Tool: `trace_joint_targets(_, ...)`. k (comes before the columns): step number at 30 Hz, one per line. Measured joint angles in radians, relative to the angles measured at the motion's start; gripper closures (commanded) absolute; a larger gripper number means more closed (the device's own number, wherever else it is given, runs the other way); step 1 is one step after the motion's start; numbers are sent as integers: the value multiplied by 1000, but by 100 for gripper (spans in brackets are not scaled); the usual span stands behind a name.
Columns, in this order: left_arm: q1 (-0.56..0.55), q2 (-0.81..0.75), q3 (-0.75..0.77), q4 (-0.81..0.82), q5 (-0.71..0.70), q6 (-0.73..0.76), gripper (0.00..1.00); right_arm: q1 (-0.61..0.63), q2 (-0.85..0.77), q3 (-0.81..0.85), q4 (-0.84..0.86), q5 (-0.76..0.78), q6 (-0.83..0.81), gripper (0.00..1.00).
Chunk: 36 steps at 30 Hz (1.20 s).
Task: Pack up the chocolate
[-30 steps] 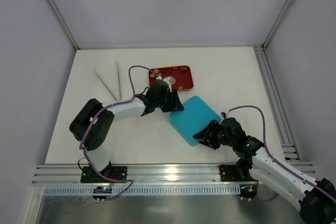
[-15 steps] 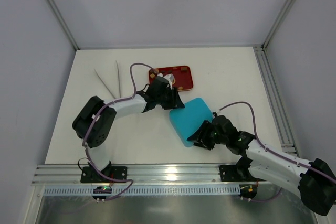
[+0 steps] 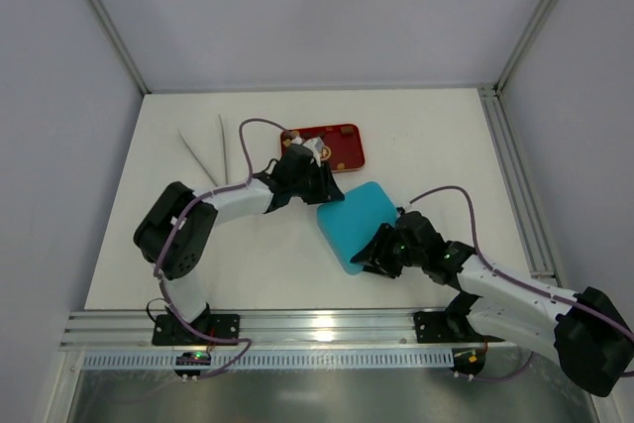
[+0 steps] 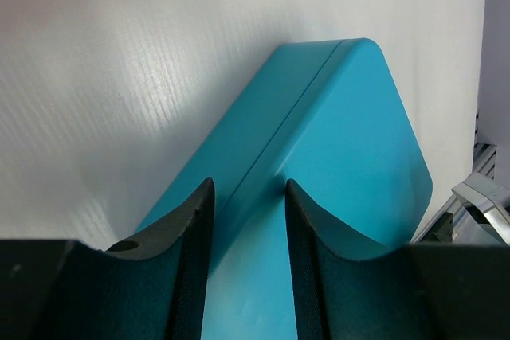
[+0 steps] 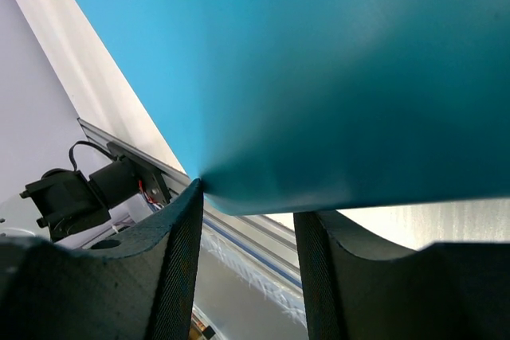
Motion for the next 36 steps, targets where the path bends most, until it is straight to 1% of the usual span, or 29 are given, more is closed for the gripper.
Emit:
trace_joint_targets(2, 0, -15, -24, 17, -18, -9, 70, -22, -1, 0, -2, -19, -21, 57)
trace_joint_targets(4, 0, -32, -49, 32, -37, -29, 71, -51, -3, 0, -8, -42, -44, 51)
trace_joint_targets(6, 0, -48, -74, 45, -54, -51, 71, -108, -18, 0, -27, -61, -82, 46)
trace_joint_targets(9, -5, -64, -99, 55, -68, -84, 69, -215, -43, -1, -64, -59, -146, 41)
trace_joint_targets(11, -13, -68, -108, 60, -81, -107, 68, -268, -47, 5, -84, -59, -183, 40)
trace_joint_targets(12, -18, -69, -111, 63, -87, -115, 65, -286, -46, 11, -94, -60, -202, 39)
trace_joint_targets(17, -42, -82, -156, 101, -118, -178, 58, -369, -17, 31, -109, -73, -271, 35)
trace_joint_targets(19, -51, -93, -190, 135, -129, -211, 57, -398, -1, 36, -106, -87, -293, 34)
trace_joint_targets(26, -66, -112, -268, 200, -133, -292, 50, -500, 105, 85, -68, -122, -372, 32)
trace_joint_targets(30, -97, -114, -287, 217, -132, -331, 50, -562, 157, 112, -37, -119, -417, 32)
trace_joint_targets(33, -132, -116, -300, 222, -116, -365, 58, -603, 200, 138, 3, -99, -449, 32)
trace_joint_targets(36, -158, -114, -309, 225, -67, -390, 63, -615, 231, 155, 42, -77, -476, 31)
